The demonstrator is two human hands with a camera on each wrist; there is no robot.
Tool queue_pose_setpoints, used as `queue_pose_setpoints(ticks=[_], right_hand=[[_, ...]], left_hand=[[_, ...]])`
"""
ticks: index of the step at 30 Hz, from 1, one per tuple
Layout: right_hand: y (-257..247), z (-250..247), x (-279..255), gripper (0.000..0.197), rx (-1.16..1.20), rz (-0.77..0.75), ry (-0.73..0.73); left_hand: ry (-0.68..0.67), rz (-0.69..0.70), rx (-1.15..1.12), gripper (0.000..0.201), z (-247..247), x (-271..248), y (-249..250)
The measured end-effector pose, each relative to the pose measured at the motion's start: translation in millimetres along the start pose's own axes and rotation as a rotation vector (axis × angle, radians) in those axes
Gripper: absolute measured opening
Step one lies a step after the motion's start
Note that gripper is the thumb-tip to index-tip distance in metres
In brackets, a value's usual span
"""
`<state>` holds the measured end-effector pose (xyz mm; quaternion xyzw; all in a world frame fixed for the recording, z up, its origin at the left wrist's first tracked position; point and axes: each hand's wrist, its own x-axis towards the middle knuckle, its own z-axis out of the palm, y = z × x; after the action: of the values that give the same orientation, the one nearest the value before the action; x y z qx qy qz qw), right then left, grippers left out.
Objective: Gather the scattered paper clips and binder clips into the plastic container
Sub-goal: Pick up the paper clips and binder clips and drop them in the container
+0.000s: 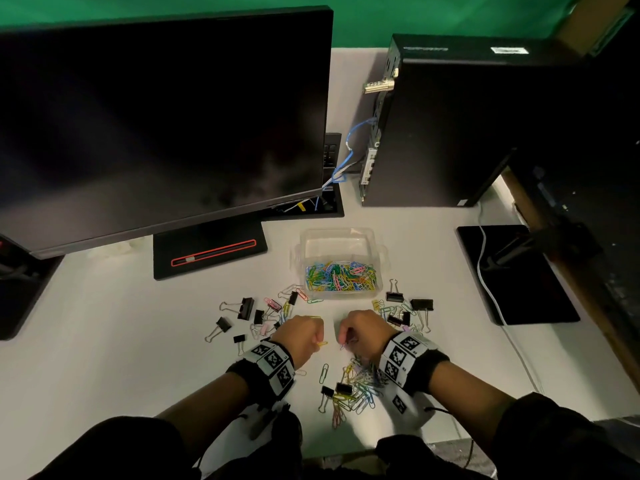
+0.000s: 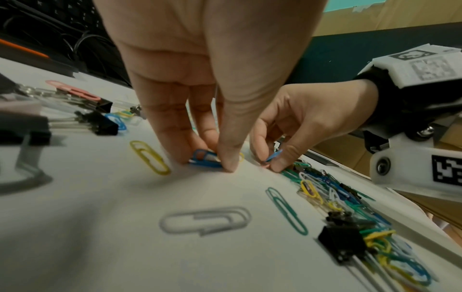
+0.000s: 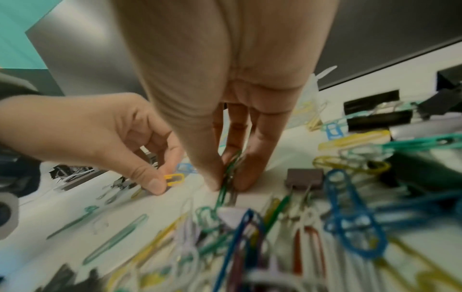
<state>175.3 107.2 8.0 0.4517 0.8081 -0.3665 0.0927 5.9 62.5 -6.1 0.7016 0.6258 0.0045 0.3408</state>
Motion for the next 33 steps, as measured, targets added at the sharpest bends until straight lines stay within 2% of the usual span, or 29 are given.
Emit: queue_pose_setpoints(ticks=[5,9,13,18,23,26,29,33], right_hand=[[10,-17,-1,0.016,0.176,0.024,0.158],[13,-37,2,0.016,0.398,0.064,0.211],[11,-65,10,0.015,0.493,0.068,0.362],[18,-79,29,0.019,0.539,0.092,0.421],[18,-68,28,0.026,0.339,0.074,0.46],[16,-58,16,0.02,0.267,0.008,0.363],[14,-43,4,0.015,0.068,-0.022,0.114],[16,-25,-5,0.055,-0.1,0.067,-0.086]], left_hand=[[0.007,0.031,0.022,0.02,-8,4,-3],[-0.033,0.016,0.025,0.023,-12,11,-5],[-0.059,0.019,0.04,0.024,-15,12,-1],[-0.092,0.011,0.058,0.025,-18,13,1],[-0.072,-0.001,-0.013,0.024,-17,15,2],[0.011,0.016,-0.128,0.022,-26,17,6],[0.134,0.043,-0.225,0.022,-44,23,15],[0.244,0.095,-0.285,0.025,-66,38,24]])
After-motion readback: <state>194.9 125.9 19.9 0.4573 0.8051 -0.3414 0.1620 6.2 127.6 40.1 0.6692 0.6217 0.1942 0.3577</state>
